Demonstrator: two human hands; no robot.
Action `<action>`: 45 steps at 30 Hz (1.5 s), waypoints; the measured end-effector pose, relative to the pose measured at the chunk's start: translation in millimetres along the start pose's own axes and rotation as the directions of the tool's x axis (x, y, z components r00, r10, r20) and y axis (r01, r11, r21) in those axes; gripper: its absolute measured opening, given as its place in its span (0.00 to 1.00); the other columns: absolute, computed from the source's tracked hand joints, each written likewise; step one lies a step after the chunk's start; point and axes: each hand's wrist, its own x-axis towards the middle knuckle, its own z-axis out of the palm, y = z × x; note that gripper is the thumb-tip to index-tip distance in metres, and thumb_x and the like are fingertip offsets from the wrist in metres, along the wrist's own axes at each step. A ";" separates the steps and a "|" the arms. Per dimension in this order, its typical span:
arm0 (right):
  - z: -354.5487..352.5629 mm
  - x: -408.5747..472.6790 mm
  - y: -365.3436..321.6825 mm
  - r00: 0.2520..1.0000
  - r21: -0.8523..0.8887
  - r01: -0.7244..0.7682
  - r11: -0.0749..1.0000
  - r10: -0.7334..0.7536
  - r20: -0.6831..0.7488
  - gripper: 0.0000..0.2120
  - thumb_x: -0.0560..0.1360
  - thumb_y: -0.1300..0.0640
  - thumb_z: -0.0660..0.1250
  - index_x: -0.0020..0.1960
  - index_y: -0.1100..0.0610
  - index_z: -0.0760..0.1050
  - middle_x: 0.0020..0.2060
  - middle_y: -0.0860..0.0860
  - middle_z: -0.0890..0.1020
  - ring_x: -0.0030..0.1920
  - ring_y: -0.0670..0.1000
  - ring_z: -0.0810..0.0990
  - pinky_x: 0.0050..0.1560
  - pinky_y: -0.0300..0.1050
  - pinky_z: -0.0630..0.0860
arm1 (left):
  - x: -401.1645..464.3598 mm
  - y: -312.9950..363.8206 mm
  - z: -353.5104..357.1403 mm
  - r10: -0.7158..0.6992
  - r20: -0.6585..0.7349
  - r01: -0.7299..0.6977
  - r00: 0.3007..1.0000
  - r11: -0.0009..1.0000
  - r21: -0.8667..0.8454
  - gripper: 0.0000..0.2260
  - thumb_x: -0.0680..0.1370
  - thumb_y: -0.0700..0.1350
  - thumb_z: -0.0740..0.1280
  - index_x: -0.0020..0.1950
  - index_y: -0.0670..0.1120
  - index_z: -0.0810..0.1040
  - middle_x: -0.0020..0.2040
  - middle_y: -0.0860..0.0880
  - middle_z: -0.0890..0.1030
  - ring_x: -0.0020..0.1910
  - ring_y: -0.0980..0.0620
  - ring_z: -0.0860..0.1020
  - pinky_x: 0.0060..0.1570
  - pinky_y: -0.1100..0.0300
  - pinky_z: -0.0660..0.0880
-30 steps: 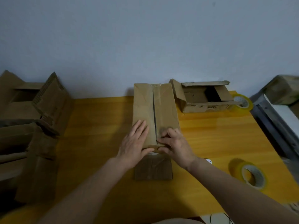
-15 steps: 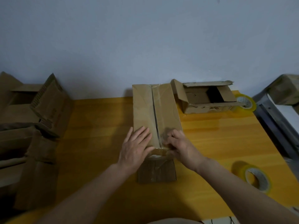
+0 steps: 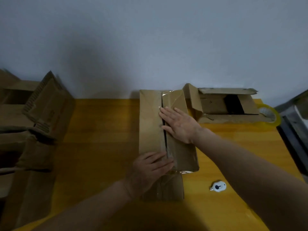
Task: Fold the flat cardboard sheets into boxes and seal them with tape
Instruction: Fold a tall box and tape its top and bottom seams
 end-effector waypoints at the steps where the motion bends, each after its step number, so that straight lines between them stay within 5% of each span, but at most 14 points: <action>1: -3.0 14.2 7.2 1.000 -0.016 -0.013 1.000 0.014 0.007 0.30 0.81 0.40 0.40 0.78 0.53 0.44 0.78 0.48 0.45 0.77 0.46 0.41 0.76 0.47 0.39 | -1.8 -1.3 1.1 -0.009 0.007 0.009 1.000 1.000 -0.003 0.12 0.76 0.44 0.70 0.59 0.49 0.82 0.62 0.53 0.80 0.63 0.51 0.77 0.58 0.54 0.76; 7: -15.5 72.2 32.3 0.996 -0.059 0.011 0.998 -0.016 -0.090 0.31 0.80 0.39 0.43 0.78 0.52 0.44 0.78 0.49 0.47 0.77 0.48 0.45 0.76 0.50 0.41 | -8.6 -7.5 10.4 -0.101 0.017 0.101 0.995 0.995 0.005 0.15 0.83 0.44 0.57 0.65 0.50 0.79 0.66 0.54 0.76 0.67 0.53 0.73 0.62 0.57 0.72; 10: -19.7 95.7 36.6 0.977 0.129 -0.040 0.991 0.066 -0.204 0.31 0.78 0.38 0.56 0.75 0.53 0.58 0.72 0.54 0.67 0.71 0.56 0.64 0.72 0.52 0.56 | -7.2 -7.5 13.5 -0.117 0.022 0.117 0.993 0.993 -0.020 0.16 0.82 0.45 0.56 0.64 0.51 0.79 0.66 0.54 0.76 0.67 0.53 0.74 0.61 0.58 0.72; 12: -30.3 113.5 46.0 0.976 0.327 -0.115 0.938 0.168 -0.138 0.27 0.75 0.38 0.62 0.68 0.53 0.68 0.61 0.55 0.77 0.61 0.58 0.74 0.59 0.51 0.68 | -6.1 -5.6 15.0 -0.123 0.018 0.124 0.992 0.992 -0.022 0.14 0.79 0.44 0.62 0.64 0.51 0.79 0.66 0.54 0.76 0.67 0.54 0.73 0.62 0.58 0.72; 14: -37.8 127.1 53.8 0.978 0.379 -0.190 0.906 0.210 -0.012 0.27 0.74 0.34 0.60 0.61 0.54 0.73 0.55 0.55 0.80 0.56 0.58 0.77 0.49 0.48 0.68 | -5.5 -4.0 16.6 -0.137 0.029 0.138 0.990 0.990 -0.016 0.15 0.78 0.44 0.65 0.64 0.51 0.79 0.67 0.54 0.75 0.68 0.54 0.73 0.64 0.58 0.70; 17: -39.5 129.3 51.2 0.973 0.207 -0.227 0.952 0.230 0.012 0.31 0.77 0.31 0.47 0.56 0.55 0.76 0.54 0.56 0.81 0.55 0.58 0.78 0.50 0.50 0.68 | -5.7 -1.9 17.3 -0.149 0.073 0.150 0.986 0.989 -0.005 0.15 0.79 0.45 0.65 0.65 0.50 0.78 0.68 0.54 0.75 0.69 0.54 0.71 0.66 0.59 0.68; 21: -26.9 89.0 34.6 0.950 0.065 -0.250 0.966 0.258 -0.178 0.31 0.79 0.36 0.44 0.69 0.57 0.66 0.66 0.58 0.72 0.68 0.59 0.68 0.69 0.57 0.62 | -6.1 0.2 14.8 -0.174 0.176 0.164 0.969 0.984 0.069 0.17 0.79 0.50 0.67 0.68 0.50 0.75 0.69 0.53 0.74 0.70 0.55 0.69 0.65 0.58 0.70; 24: -5.7 26.5 25.2 0.956 0.224 -0.180 0.958 0.224 -0.188 0.31 0.80 0.39 0.49 0.77 0.55 0.53 0.77 0.55 0.52 0.77 0.55 0.45 0.76 0.51 0.46 | -0.5 1.8 8.6 -0.182 0.218 0.162 0.959 0.981 0.107 0.17 0.80 0.49 0.63 0.70 0.52 0.74 0.70 0.50 0.74 0.69 0.52 0.71 0.62 0.57 0.71; 26: 6.0 -19.1 16.1 0.948 0.430 -0.147 0.891 0.251 -0.196 0.28 0.80 0.43 0.53 0.77 0.54 0.55 0.78 0.50 0.53 0.77 0.50 0.46 0.74 0.44 0.45 | 5.4 4.8 3.1 -0.172 0.217 0.149 0.961 0.982 0.118 0.16 0.80 0.47 0.60 0.67 0.54 0.76 0.67 0.48 0.76 0.66 0.50 0.75 0.57 0.57 0.73; 30: 22.7 -93.5 -7.1 0.856 0.734 -0.202 0.648 0.481 -0.190 0.23 0.81 0.49 0.55 0.75 0.51 0.59 0.71 0.49 0.66 0.70 0.49 0.66 0.68 0.44 0.66 | 27.2 24.2 -11.2 -0.319 0.294 0.278 0.901 0.945 0.172 0.19 0.67 0.46 0.78 0.58 0.52 0.83 0.61 0.47 0.81 0.60 0.47 0.79 0.56 0.52 0.76; 33: 49.1 -141.9 -17.8 0.755 0.764 -0.371 0.527 0.650 -0.082 0.23 0.82 0.52 0.56 0.75 0.54 0.59 0.71 0.52 0.67 0.70 0.52 0.66 0.68 0.49 0.68 | 48.5 56.5 -10.7 -0.383 0.316 0.343 0.868 0.922 0.177 0.19 0.74 0.46 0.71 0.65 0.49 0.77 0.70 0.47 0.73 0.70 0.47 0.69 0.69 0.52 0.58; 37: 88.4 -206.5 -18.6 0.669 0.692 -0.564 0.450 0.741 0.062 0.23 0.81 0.56 0.58 0.74 0.57 0.60 0.71 0.54 0.68 0.70 0.53 0.67 0.66 0.46 0.66 | 71.1 103.5 17.2 -0.170 0.415 0.226 0.894 0.970 -0.089 0.22 0.82 0.45 0.54 0.77 0.50 0.58 0.79 0.50 0.50 0.78 0.52 0.45 0.72 0.59 0.40; 40: 109.8 -247.9 -9.2 0.579 0.634 -0.681 0.367 0.800 0.159 0.22 0.81 0.56 0.58 0.74 0.57 0.60 0.71 0.54 0.68 0.70 0.55 0.66 0.65 0.47 0.66 | 76.5 127.4 44.1 -0.082 0.539 0.156 0.839 0.983 -0.093 0.21 0.82 0.42 0.53 0.76 0.48 0.60 0.79 0.48 0.52 0.77 0.52 0.46 0.74 0.55 0.45; 45: 140.3 -297.7 3.4 0.452 0.523 -0.806 0.277 0.858 0.242 0.22 0.79 0.60 0.61 0.72 0.59 0.61 0.68 0.57 0.68 0.69 0.58 0.65 0.64 0.50 0.66 | 74.0 143.6 75.8 -0.139 0.763 0.176 0.631 0.984 0.033 0.20 0.81 0.41 0.58 0.73 0.45 0.63 0.75 0.44 0.61 0.74 0.44 0.56 0.71 0.49 0.58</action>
